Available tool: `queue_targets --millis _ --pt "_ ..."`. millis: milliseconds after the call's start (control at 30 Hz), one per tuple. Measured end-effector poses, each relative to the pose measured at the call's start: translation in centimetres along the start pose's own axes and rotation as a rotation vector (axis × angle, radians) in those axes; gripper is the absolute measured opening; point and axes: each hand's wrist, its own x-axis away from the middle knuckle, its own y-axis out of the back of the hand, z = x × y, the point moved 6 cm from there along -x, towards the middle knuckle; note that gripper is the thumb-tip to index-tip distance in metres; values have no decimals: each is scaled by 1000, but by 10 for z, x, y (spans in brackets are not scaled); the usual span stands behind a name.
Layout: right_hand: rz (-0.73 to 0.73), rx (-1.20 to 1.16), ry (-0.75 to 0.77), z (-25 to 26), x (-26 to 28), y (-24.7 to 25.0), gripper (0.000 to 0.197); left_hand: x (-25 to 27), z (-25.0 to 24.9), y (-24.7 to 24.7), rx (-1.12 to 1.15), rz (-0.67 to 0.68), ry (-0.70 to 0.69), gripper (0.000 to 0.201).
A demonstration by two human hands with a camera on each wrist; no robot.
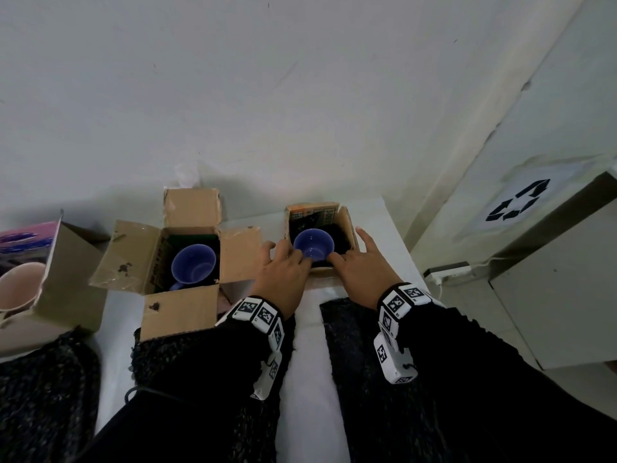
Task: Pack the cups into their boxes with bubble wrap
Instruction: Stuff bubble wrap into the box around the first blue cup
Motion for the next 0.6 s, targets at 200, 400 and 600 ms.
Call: queue_targets --millis 200,400,600 --pt "-113 1 7 1 1 -4 33 2 0 -4 16 -98 -77 34" --pt "-45 -17 30 3 1 1 40 1 2 -2 62 -90 -101 39" --pt "-109 -114 9 2 13 1 53 1 0 2 61 -92 -75 55"
